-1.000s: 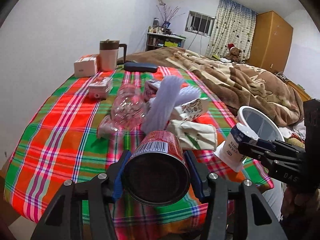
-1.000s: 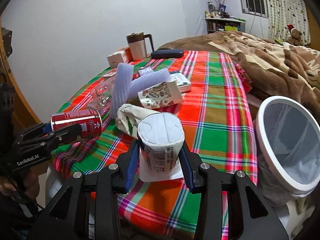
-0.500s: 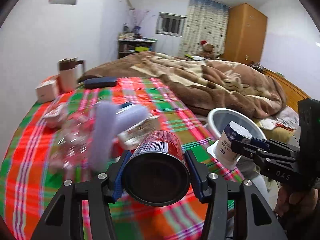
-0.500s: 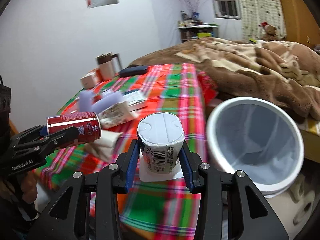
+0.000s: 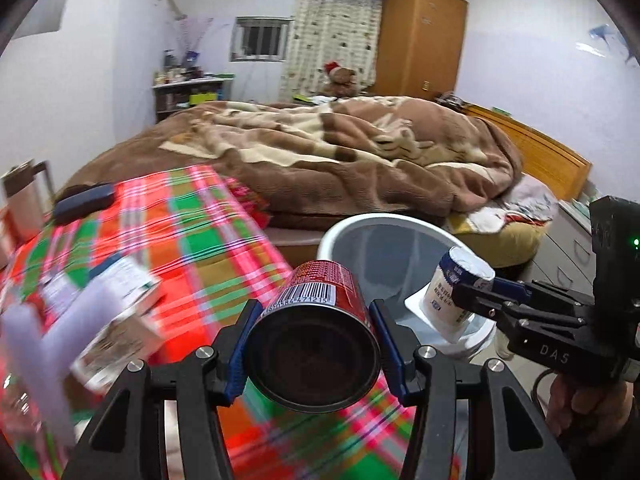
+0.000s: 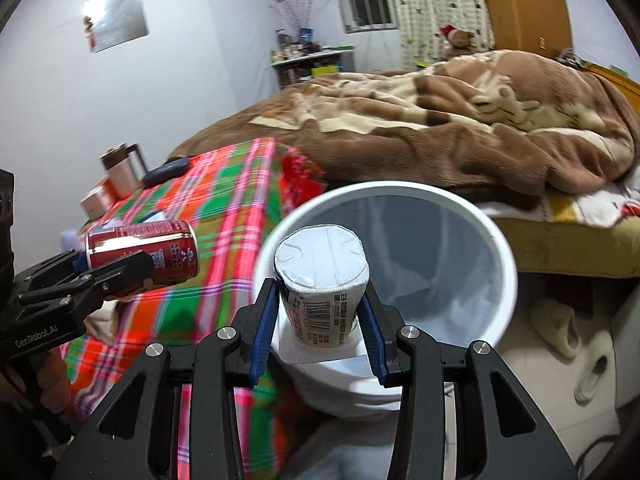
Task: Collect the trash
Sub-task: 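Carry the can and cup over the white bin and open both grippers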
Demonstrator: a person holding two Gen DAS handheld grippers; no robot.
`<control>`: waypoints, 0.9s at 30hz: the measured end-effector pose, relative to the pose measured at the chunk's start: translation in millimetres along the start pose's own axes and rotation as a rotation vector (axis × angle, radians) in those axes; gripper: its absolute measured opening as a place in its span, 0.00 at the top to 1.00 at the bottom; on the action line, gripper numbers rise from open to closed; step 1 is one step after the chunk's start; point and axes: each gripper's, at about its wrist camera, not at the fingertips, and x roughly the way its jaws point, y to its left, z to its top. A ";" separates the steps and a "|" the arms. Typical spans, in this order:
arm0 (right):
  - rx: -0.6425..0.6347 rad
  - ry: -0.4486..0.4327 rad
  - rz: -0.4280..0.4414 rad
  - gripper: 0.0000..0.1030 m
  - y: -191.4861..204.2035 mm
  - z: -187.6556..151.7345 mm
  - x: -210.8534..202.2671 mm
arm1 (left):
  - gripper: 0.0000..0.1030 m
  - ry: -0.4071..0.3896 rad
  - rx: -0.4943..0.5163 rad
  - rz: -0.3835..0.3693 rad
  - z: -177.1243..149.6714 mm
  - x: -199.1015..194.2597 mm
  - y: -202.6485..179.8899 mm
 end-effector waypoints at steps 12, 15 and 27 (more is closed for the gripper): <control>0.058 0.032 -0.057 0.60 -31.8 -4.9 4.8 | 0.47 0.078 0.040 -0.100 12.2 65.5 -29.5; 0.069 0.037 -0.065 0.60 -37.8 -4.4 5.9 | 0.47 0.090 0.042 -0.115 12.8 73.5 -31.6; 0.074 0.043 -0.075 0.60 -42.2 -4.2 6.3 | 0.47 0.091 0.036 -0.120 16.2 75.7 -32.0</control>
